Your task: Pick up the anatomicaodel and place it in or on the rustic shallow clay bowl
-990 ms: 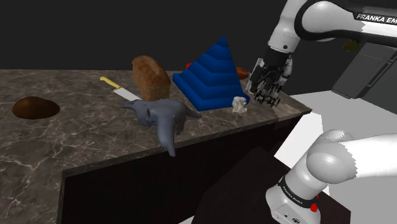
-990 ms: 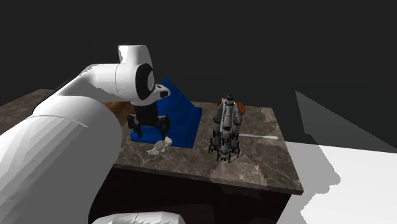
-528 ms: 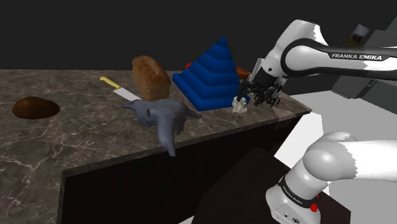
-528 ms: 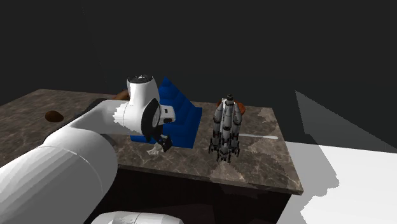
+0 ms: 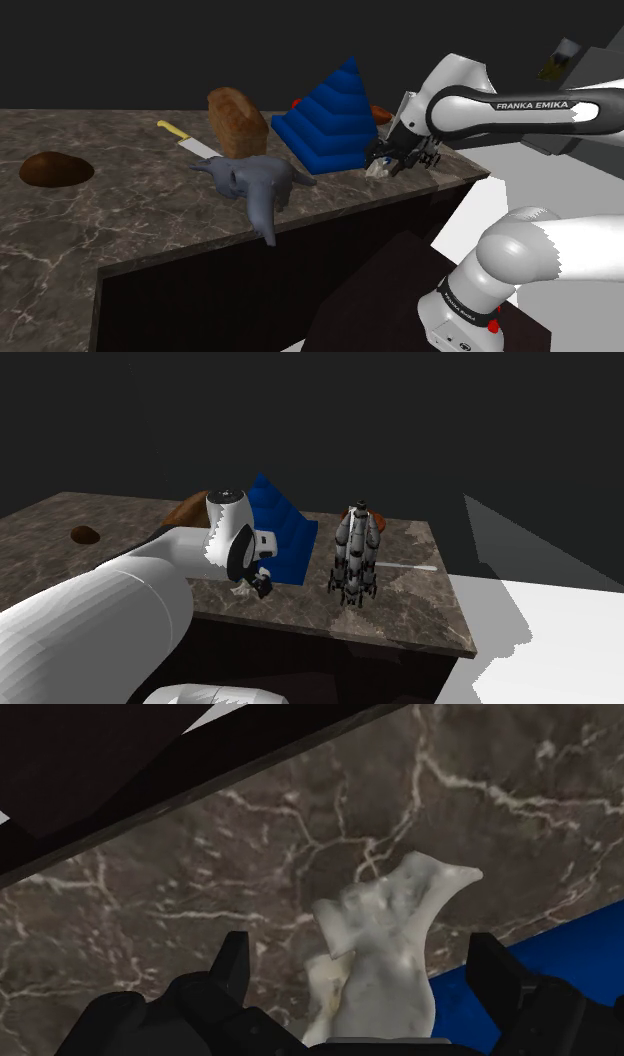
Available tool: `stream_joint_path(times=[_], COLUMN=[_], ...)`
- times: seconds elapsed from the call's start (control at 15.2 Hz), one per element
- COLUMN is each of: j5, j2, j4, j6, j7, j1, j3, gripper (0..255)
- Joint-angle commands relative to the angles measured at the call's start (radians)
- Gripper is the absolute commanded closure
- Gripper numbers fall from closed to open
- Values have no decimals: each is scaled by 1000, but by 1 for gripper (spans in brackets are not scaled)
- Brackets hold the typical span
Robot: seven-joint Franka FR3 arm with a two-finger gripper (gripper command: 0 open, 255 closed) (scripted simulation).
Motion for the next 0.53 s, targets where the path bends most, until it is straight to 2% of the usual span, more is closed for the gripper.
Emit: stream_joint_path(times=[0.0,0.4,0.46], j5=[1,1,1], j2=[3,3,3], j4=[-5,-5,-5], j6=[9,9,9], j7=[0,0,0], j1=[1,1,1], j3=[1,1,1], gripper=[0,0,255])
